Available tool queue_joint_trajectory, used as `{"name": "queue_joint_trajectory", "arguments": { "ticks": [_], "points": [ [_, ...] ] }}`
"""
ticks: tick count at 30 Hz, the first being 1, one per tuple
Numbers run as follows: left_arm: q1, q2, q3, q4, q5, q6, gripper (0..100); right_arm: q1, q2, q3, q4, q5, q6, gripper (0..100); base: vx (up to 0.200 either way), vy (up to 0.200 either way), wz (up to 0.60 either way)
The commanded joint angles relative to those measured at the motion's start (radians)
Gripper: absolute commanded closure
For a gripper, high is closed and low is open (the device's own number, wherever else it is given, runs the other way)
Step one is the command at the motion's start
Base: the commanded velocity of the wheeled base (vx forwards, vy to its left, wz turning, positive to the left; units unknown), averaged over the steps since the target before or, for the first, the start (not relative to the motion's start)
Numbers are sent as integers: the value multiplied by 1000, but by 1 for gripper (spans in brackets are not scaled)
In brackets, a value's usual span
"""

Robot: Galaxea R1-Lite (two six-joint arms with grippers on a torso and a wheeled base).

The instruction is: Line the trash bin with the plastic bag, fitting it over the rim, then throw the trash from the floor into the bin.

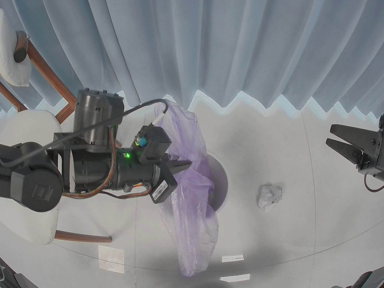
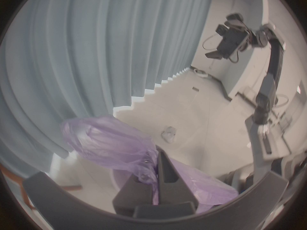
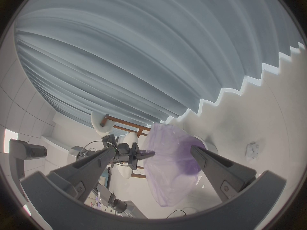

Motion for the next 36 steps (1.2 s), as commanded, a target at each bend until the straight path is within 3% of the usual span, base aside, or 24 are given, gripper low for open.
{"name": "queue_joint_trajectory", "arguments": {
  "ticks": [1, 5, 6, 10, 17, 22, 24, 26, 27, 30, 36],
  "points": [
    [-25, -17, -140, 134, 71, 153, 100, -10, 35, -11, 66, -1, -22, 0, 0, 0, 0],
    [-42, -19, -137, 152, 93, 213, 100, -1, 43, -10, 95, 0, -30, 0, 0, 0, 0],
    [-67, -17, -120, 154, 94, 294, 100, 13, 69, -10, 112, 0, -44, 0, 0, 0, 0],
    [-105, -16, -82, 151, 101, 448, 100, 45, 123, -8, 113, -7, -51, 0, 0, 0, 0],
    [-163, -3, 1, 145, 125, 564, 100, 115, 258, -18, 67, -172, -42, 0, 0, 0, 0],
    [-211, -2, 21, 146, 165, 570, 100, 185, 247, -14, 41, -193, -30, 0, 0, 0, 0],
    [-231, 10, 21, 146, 186, 569, 100, 266, 250, -10, 50, -239, -25, 0, 0, 0, 0],
    [-231, 12, 21, 146, 188, 567, 100, 269, 250, -8, 50, -242, -25, 0, 0, 0, 0],
    [-238, 36, 19, 140, 199, 567, 100, 326, 290, -1, 40, -307, -24, 0, 0, 0, 0],
    [-237, 53, 19, 131, 200, 569, 100, 381, 337, -4, 37, -350, -22, 0, 0, 0, 0],
    [-240, 86, 19, 102, 220, 570, 100, 411, 449, 1, -117, -446, 44, 0, 0, 0, 0]
  ]
}}
